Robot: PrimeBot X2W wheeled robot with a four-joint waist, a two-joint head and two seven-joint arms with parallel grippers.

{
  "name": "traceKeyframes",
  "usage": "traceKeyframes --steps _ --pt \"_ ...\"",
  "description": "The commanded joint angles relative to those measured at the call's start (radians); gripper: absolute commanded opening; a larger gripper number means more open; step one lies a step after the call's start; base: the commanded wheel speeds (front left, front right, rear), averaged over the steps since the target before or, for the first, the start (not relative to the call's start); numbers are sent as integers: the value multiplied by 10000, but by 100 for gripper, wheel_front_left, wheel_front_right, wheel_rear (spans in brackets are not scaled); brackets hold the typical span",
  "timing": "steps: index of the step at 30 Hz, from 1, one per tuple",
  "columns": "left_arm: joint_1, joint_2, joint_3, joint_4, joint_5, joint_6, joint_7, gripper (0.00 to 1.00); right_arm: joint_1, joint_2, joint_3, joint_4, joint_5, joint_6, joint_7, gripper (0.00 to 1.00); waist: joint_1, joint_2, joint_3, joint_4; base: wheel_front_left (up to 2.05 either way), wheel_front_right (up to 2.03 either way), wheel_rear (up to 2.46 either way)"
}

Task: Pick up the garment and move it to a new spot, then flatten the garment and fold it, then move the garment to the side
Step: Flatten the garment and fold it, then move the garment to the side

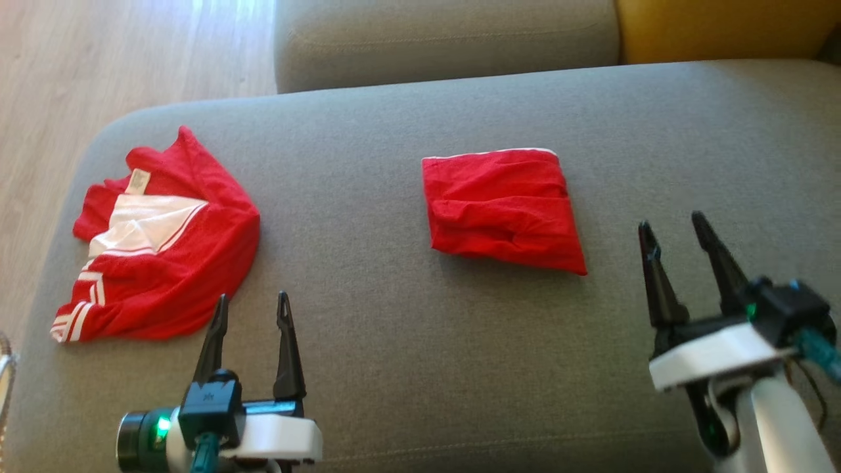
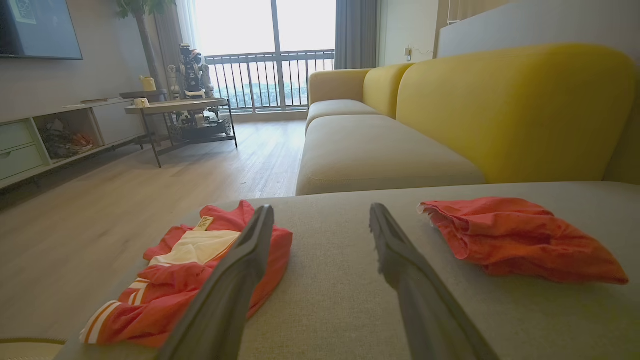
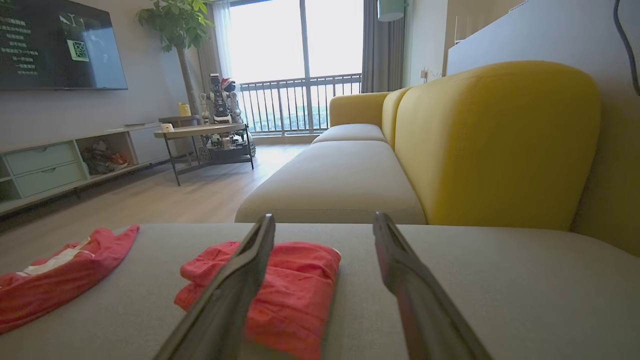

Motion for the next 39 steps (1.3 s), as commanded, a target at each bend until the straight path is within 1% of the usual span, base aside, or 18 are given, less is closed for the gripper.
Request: traceKeyframes --steps 1,5,10,23,33,37,39 --pt "-110 -39 421 -458 151 -24 -61 100 208 81 227 -611 -168 -4 -92 100 0 0 -87 -83 0 0 0" --pt "159 -69 451 -607 245 -43 -61 100 1085 81 241 -889 -376 -4 -92 100 0 0 -231 -171 0 0 0" --pt "425 -111 505 -738 267 -69 -61 100 1531 81 312 -967 -397 -4 -92 100 0 0 -327 -238 0 0 0" --pt "565 -82 495 -543 565 -219 -61 100 1623 81 322 -867 -209 -4 -93 100 0 0 -276 -174 0 0 0" --pt "496 -170 356 -278 599 -223 -61 100 1207 81 156 -330 -105 -4 -93 100 0 0 -136 414 0 0 0" --pt "462 -209 200 -156 610 -282 -61 100 762 82 0 216 496 -4 -93 100 0 0 16 778 0 0 0" --pt "410 -237 112 -72 583 -327 -61 100 406 82 -195 753 1083 -4 -93 100 0 0 165 1004 0 0 0"
